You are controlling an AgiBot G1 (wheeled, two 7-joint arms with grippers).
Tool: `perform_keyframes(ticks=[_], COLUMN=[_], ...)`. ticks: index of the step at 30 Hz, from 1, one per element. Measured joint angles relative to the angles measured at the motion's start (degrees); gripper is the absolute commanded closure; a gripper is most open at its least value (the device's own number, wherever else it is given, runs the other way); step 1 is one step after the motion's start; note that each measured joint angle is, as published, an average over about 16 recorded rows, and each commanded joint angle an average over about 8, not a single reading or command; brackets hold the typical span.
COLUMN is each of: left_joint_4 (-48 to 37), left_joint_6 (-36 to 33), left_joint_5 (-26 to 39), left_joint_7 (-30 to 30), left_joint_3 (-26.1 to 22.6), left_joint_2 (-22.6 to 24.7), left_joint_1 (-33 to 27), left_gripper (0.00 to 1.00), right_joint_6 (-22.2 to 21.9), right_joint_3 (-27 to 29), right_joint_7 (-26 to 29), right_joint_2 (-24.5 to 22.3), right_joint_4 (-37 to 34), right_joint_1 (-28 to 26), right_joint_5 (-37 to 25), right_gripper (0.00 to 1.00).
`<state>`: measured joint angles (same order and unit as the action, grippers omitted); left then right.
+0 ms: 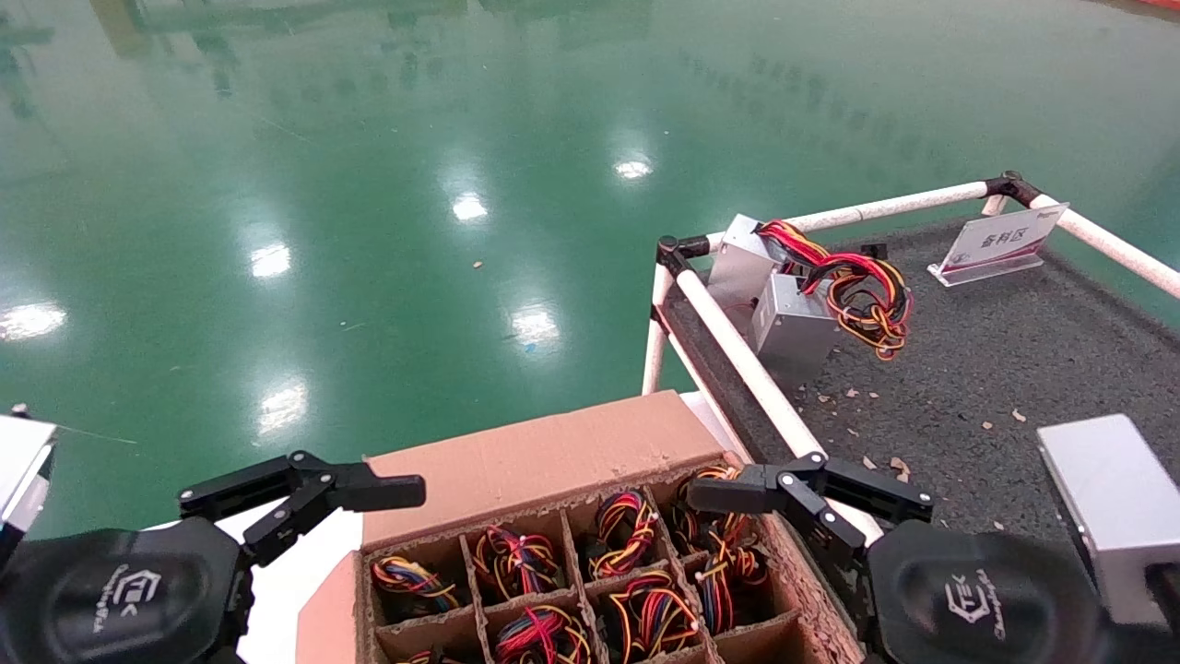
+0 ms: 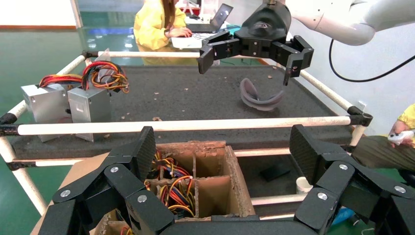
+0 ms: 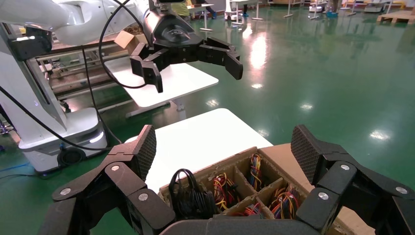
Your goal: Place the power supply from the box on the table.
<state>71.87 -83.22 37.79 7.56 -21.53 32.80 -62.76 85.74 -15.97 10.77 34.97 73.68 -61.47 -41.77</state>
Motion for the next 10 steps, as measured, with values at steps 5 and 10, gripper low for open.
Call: perform_keyframes(ticks=[5,10], left_joint_4=[0.0,0.0], left_joint_6=[0.0,0.0], left_joint_5=[0.0,0.0], left_joint_7=[0.0,0.0], left_joint_3=[0.0,0.0], left_joint_2=[0.0,0.0], left_joint_1=[0.0,0.0], left_gripper=[0.00,0.00], right_joint_6=[-0.1,-0.1], right_joint_3=[0.0,0.0], right_joint_7=[0.0,0.0], right_joint_2=[0.0,0.1], right_joint_4=[-0.1,-0.2], right_joint_1=[-0.1,-0.1], right_joint_5=[-0.1,-0.1], right_gripper=[0.00,0.00])
